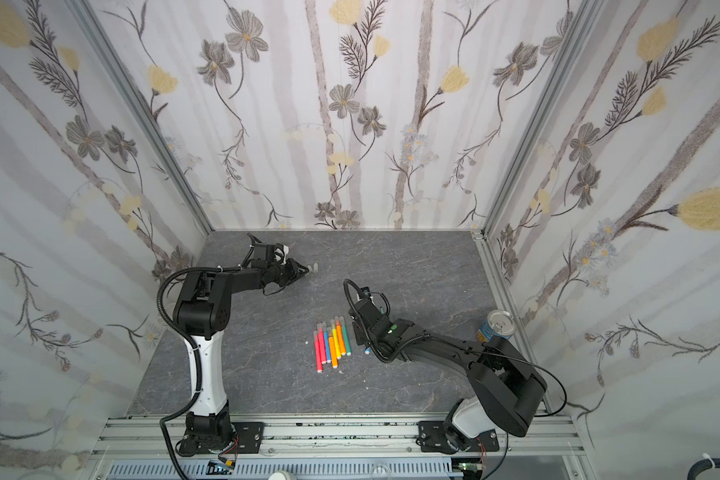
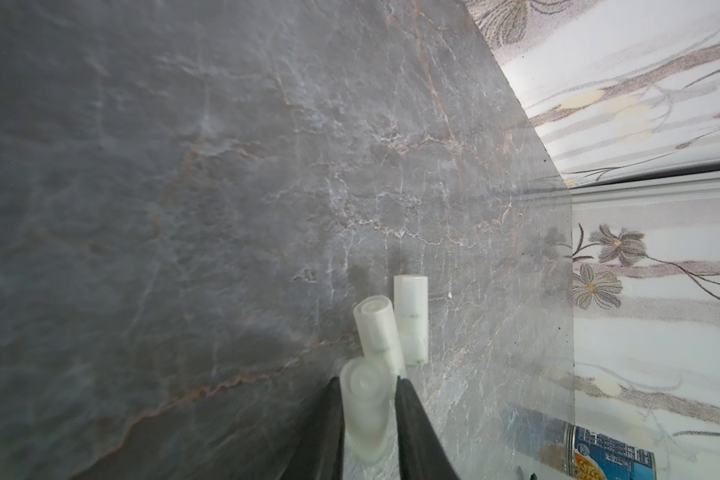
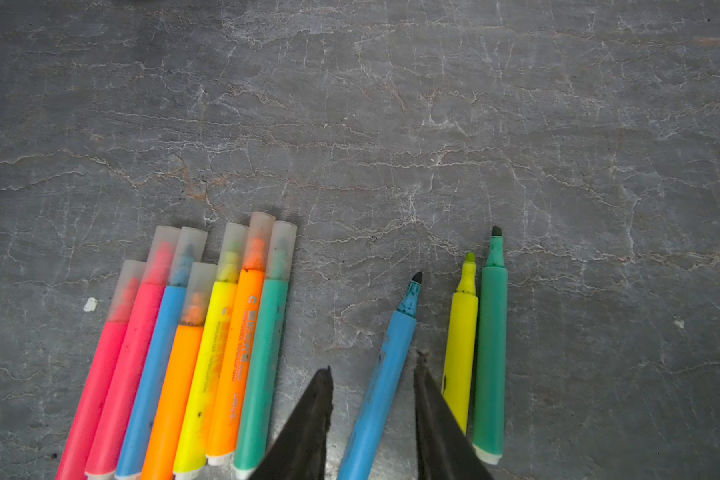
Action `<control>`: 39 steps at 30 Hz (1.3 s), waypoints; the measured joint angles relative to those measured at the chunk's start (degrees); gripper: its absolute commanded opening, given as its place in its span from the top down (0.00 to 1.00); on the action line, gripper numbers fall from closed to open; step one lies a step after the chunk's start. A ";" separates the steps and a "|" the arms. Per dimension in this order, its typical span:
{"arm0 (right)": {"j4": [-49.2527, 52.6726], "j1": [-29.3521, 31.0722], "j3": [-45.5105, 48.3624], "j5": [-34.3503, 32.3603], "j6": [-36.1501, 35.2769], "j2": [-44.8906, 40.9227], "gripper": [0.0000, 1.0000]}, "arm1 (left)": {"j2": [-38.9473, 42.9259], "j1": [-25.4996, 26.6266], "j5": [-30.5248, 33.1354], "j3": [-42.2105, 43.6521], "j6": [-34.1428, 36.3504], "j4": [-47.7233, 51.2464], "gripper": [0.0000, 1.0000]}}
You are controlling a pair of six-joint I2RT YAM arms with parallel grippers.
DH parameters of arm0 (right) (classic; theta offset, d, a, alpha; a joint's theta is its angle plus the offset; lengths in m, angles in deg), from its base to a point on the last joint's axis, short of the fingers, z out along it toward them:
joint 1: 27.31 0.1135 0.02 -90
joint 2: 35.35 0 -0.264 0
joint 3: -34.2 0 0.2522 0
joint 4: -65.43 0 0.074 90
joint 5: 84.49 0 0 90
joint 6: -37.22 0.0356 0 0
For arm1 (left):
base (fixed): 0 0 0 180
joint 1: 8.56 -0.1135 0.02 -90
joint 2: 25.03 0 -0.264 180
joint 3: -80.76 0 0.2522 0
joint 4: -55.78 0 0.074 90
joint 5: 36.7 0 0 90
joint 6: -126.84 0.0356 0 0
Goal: Open the pen caps
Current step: 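Open the right gripper off the blue highlighter while the left drops its cap, then move the right gripper to the capped green highlighter and close on it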
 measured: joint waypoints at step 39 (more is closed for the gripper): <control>-2.29 2.89 -7.15 5.86 2.56 15.17 0.65 | 27.06 0.15 0.98 27.96 0.22 -6.45 0.70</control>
